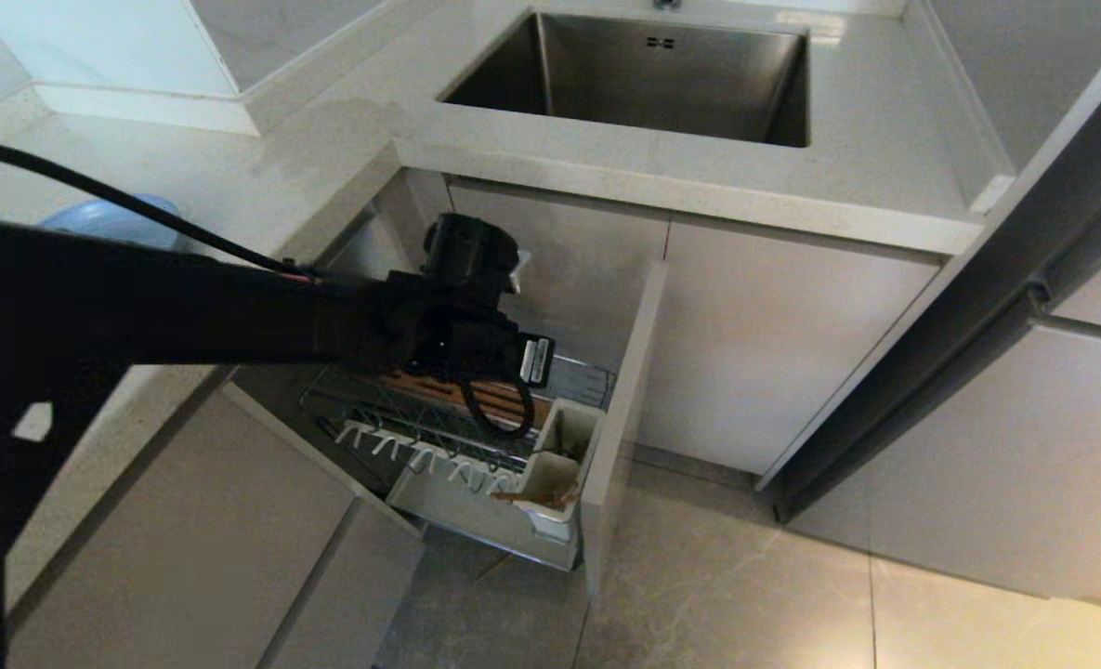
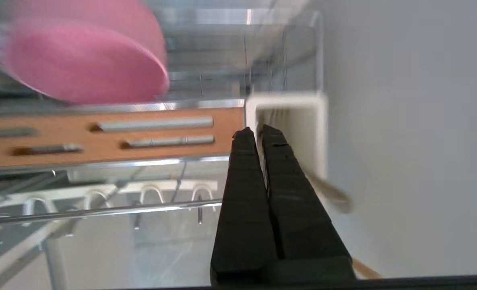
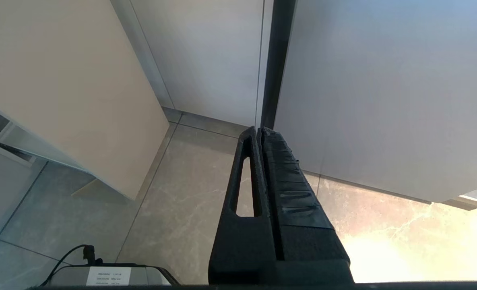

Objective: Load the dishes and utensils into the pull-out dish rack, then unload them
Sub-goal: Pick up the plate and place it in the cupboard

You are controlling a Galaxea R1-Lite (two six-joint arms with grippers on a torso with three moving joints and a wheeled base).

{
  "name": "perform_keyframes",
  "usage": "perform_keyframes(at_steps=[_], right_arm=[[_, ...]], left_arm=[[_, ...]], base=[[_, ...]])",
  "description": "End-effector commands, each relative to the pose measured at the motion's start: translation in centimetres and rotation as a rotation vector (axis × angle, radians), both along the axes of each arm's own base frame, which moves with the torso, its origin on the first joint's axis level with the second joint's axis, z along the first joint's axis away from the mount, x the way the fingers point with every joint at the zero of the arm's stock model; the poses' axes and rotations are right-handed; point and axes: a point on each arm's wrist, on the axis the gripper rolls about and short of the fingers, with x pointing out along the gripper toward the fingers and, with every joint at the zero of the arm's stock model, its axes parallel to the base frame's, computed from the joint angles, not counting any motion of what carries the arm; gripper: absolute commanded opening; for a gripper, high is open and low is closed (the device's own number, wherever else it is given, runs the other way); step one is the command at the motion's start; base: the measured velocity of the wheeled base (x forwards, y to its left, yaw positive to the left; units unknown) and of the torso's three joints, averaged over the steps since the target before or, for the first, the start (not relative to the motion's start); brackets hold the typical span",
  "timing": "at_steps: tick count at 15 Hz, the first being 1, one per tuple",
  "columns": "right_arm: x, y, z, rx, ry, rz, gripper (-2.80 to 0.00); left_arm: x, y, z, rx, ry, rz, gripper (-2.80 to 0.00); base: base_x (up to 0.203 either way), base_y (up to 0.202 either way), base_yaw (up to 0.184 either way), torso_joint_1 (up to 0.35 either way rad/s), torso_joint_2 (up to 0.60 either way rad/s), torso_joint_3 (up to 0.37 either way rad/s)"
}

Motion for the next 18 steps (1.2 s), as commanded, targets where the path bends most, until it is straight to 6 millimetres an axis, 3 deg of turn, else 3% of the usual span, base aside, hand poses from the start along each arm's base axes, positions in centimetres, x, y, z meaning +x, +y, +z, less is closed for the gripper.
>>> perform_keyframes(at_steps=[1,7,13,18], right_arm=[[0.1,0.0,-0.2,0.0,0.007,0.001,-2.8],[0.1,0.0,-0.2,0.0,0.008,0.0,-2.8],[0.1,0.0,-0.2,0.0,0.008,0.001,-2.8],[0.1,0.0,-0.2,0.0,0.007,0.001,-2.8]], left_arm=[[-1.8,1.0,3.6,-0.047,-0.074,0.006,-2.8],[-6.7,4.2,10.5,-0.108,-0.253,0.099,-2.8],[-11.7,7.6,16.0,-0.162,-0.429,0.225,-2.8],[-13.5,11.7,19.3,-0.144,-0.562,0.456,-2.8]], base=[[0.0,0.0,0.0,0.0,0.0,0.0],[0.0,0.0,0.0,0.0,0.0,0.0],[0.0,0.0,0.0,0.0,0.0,0.0],[0.0,0.0,0.0,0.0,0.0,0.0]])
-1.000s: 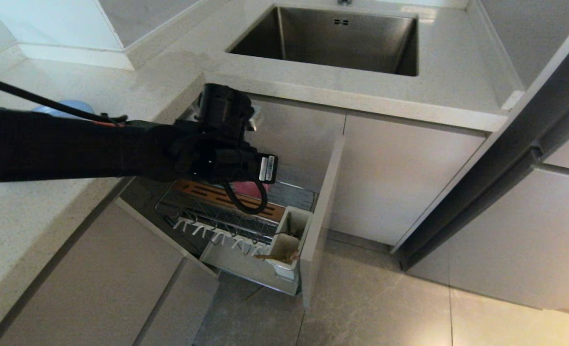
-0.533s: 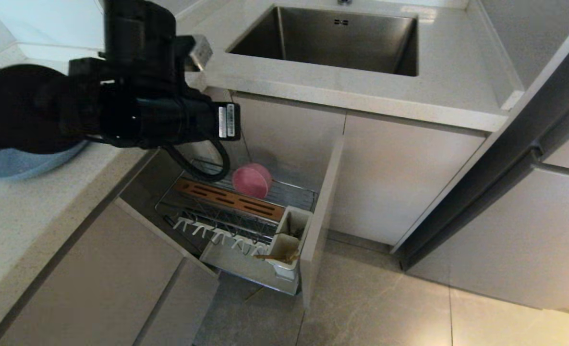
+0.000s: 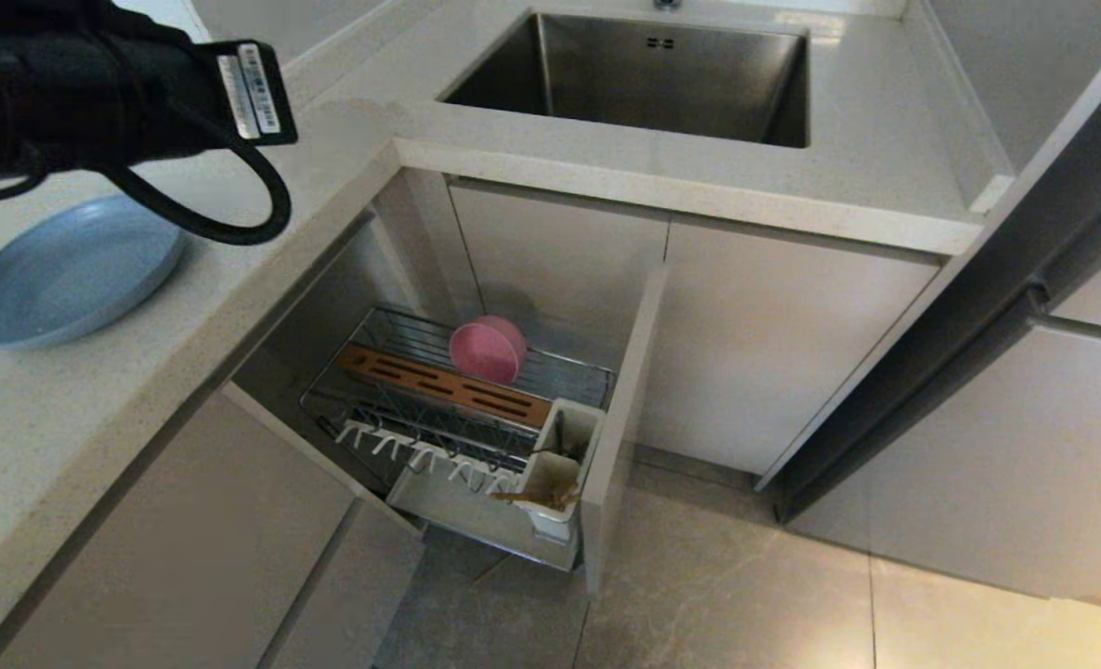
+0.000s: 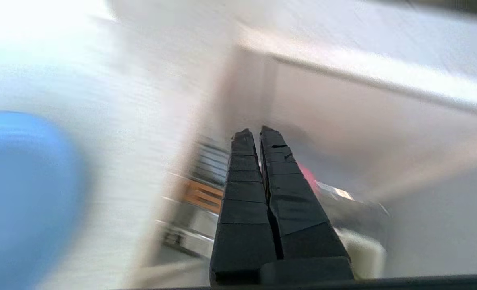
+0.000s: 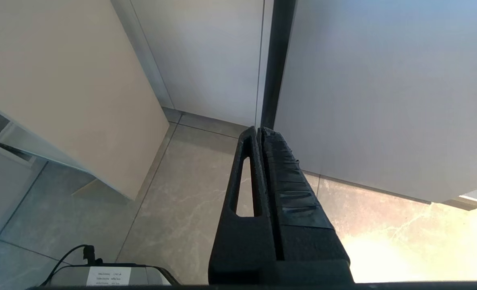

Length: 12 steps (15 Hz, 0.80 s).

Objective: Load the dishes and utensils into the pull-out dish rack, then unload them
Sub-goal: Pick up the plate and place it in the cupboard

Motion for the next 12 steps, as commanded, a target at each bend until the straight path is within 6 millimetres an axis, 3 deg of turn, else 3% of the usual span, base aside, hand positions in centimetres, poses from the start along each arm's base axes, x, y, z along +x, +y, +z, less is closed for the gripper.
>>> perform_keyframes(at_steps=[1,6,8,12], right_arm=[[0.1,0.0,-0.2,0.0,0.008,0.001,-2.8],[0.1,0.0,-0.2,0.0,0.009,0.001,-2.8],[0.1,0.0,-0.2,0.0,0.009,0.001,-2.8],[0.1,0.0,-0.2,0.0,0.008,0.001,-2.8]], left_arm=[[-1.0,1.9,1.5,-0.022,-0.053,0.064,-2.8],[-1.5,7.1,3.3,-0.037,-0.123,0.315,-2.8],[-0.8,8.7,2.5,-0.028,-0.098,0.409,-2.8],[3.2,10.6,-0.5,-0.068,-0.003,0.489,-2.8]], base=[[0.0,0.0,0.0,0.0,0.0,0.0],[0.0,0.0,0.0,0.0,0.0,0.0],[0.0,0.0,0.0,0.0,0.0,0.0],[0.0,0.0,0.0,0.0,0.0,0.0]])
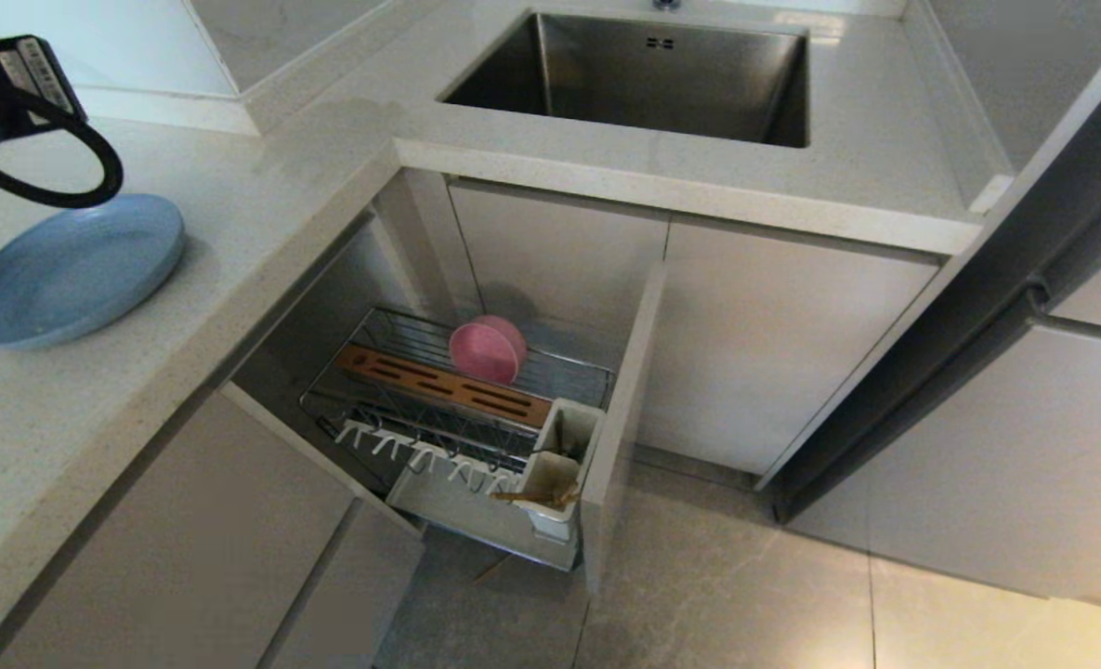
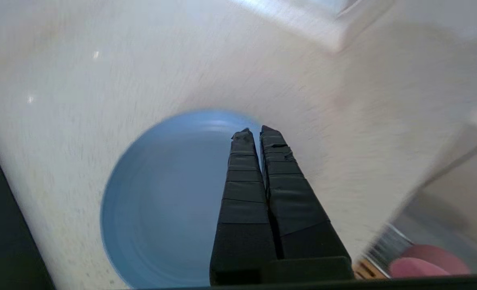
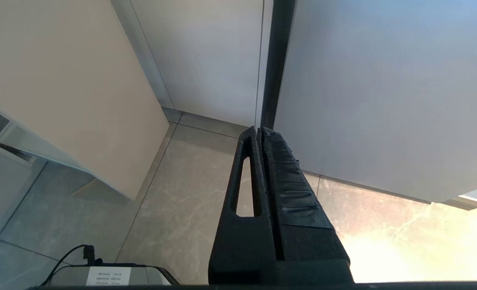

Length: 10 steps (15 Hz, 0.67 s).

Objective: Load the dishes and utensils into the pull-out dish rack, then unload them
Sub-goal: Pick up the plate and place it in the cupboard

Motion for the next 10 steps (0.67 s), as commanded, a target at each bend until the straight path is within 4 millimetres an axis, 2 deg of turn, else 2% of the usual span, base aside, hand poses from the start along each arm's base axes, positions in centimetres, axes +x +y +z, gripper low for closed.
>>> perform_keyframes(at_steps=[1,4,7,8,10], right_arm=[[0.1,0.0,-0.2,0.0,0.006,0.001,-2.8],[0.1,0.0,-0.2,0.0,0.007,0.001,-2.8],[0.1,0.0,-0.2,0.0,0.007,0.001,-2.8],[0.1,0.0,-0.2,0.0,0.008,0.001,-2.8],[0.1,0.0,-0.2,0.0,0.007,0.001,-2.8]], left_arm=[[2.5,0.7,-1.8,-0.015,0.059,0.029,-2.8],[5.0,1.1,-3.3,-0.099,0.062,0.044,-2.8],[5.9,1.1,-4.2,-0.132,0.072,0.052,-2.8],[6.0,1.1,-4.2,-0.135,0.072,0.051,0.0],[6.2,1.2,-4.4,-0.136,0.076,0.054,0.0]], base=[[0.0,0.0,0.0,0.0,0.0,0.0],[0.0,0.0,0.0,0.0,0.0,0.0],[0.0,0.0,0.0,0.0,0.0,0.0],[0.0,0.0,0.0,0.0,0.0,0.0],[0.0,0.0,0.0,0.0,0.0,0.0]])
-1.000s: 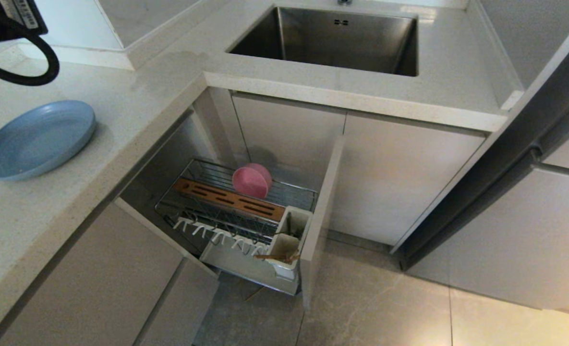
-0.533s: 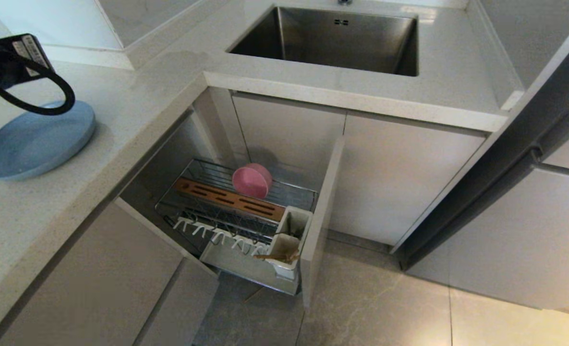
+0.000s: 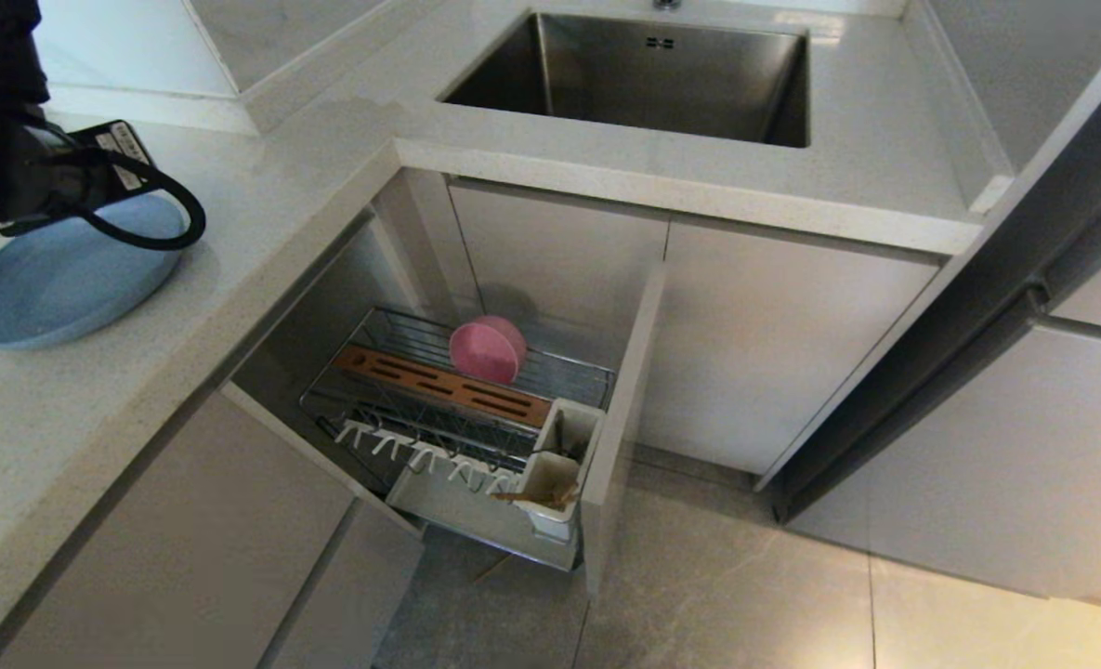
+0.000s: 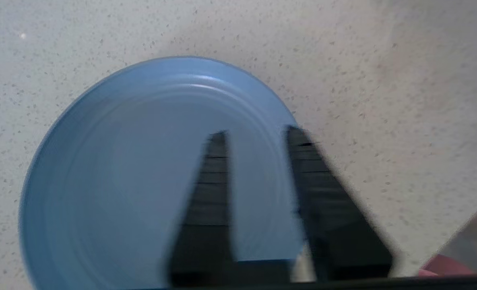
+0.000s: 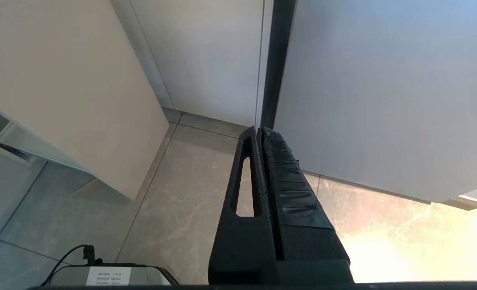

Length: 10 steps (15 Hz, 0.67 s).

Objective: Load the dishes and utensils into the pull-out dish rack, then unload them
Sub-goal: Pick up the plate and place it in the cupboard

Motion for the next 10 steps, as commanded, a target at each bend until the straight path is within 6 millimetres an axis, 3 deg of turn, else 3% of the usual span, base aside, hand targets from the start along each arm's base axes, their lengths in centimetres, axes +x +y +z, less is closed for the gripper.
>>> perform_keyframes(at_steps=[1,10], right_arm=[[0.1,0.0,-0.2,0.0,0.007,0.001,-2.8],[0.1,0.0,-0.2,0.0,0.007,0.001,-2.8]], left_arm=[[0.4,0.0,-0.4,-0.005,0.011,0.005,0.0],[3.1,0.5,-2.7,-0.069,0.034,-0.001,0.0]], base=[[0.0,0.0,0.0,0.0,0.0,0.0],[0.0,0.0,0.0,0.0,0.0,0.0]])
